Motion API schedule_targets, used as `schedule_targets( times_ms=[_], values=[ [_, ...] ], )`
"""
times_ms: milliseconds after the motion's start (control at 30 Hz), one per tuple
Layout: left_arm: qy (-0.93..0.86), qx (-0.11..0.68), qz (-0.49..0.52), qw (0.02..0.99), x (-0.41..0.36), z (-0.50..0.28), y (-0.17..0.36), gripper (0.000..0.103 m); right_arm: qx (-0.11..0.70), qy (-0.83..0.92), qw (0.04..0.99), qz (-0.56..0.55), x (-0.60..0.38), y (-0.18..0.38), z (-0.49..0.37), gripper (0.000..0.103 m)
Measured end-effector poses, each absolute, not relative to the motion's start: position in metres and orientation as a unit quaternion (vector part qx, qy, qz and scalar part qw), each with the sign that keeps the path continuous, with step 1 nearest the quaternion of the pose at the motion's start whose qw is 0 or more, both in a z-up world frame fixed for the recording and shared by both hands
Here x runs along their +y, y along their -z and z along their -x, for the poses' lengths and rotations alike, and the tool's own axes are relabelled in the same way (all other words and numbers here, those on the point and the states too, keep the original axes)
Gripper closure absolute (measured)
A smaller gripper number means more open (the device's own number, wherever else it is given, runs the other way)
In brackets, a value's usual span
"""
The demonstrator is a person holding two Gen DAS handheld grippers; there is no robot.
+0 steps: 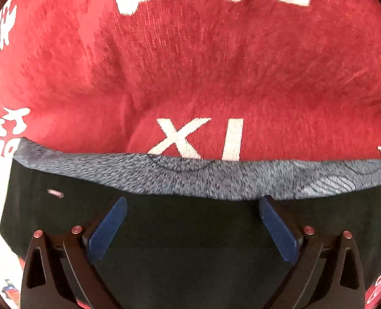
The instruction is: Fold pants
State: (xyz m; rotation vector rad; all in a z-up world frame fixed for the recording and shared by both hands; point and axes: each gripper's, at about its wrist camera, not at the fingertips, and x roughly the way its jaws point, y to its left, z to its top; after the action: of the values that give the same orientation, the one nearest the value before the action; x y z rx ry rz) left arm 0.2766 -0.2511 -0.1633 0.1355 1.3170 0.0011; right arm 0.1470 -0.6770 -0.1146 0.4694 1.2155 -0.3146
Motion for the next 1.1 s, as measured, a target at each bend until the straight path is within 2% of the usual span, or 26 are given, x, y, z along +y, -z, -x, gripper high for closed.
schedule_targets(
  times_ms=[133,233,300,333,400,500,700,833,1100],
  values=[
    [0.032,0.606,-0.085,0.791,-0.274,-0.249,0.139,0.000,0.567,0.111,0.780,-0.241,-0.660,0.103,-0.119,0.062],
    [0.056,0.608,-0.121,0.783,-0.296,-0.218,0.142,0.000,0.579,0.093,0.776,-0.232,-0.641,0.108,-0.101,0.061],
    [0.059,0.613,-0.149,0.774,-0.308,-0.198,0.157,0.000,0.599,0.091,0.767,-0.211,-0.626,0.125,-0.085,0.052],
    [0.052,0.584,-0.139,0.798,-0.307,-0.190,0.154,0.000,0.592,0.088,0.780,-0.184,-0.619,0.131,-0.078,0.052],
    [0.044,0.580,-0.126,0.804,-0.307,-0.186,0.154,0.000,0.578,0.077,0.800,-0.143,-0.601,0.131,-0.075,0.039],
    [0.043,0.595,-0.110,0.795,-0.308,-0.190,0.154,0.000,0.582,0.075,0.803,-0.103,-0.592,0.130,-0.070,0.036],
    [0.039,0.599,-0.160,0.783,-0.319,-0.193,0.145,0.000,0.576,0.075,0.788,-0.203,-0.613,0.110,-0.070,0.036],
    [0.057,0.605,-0.146,0.781,-0.326,-0.185,0.133,0.000,0.560,0.073,0.777,-0.278,-0.638,0.095,-0.043,0.036],
    [0.111,0.603,-0.144,0.777,-0.388,-0.166,0.122,0.000,0.499,0.113,0.719,-0.470,-0.700,0.118,0.013,0.036]
  ],
)
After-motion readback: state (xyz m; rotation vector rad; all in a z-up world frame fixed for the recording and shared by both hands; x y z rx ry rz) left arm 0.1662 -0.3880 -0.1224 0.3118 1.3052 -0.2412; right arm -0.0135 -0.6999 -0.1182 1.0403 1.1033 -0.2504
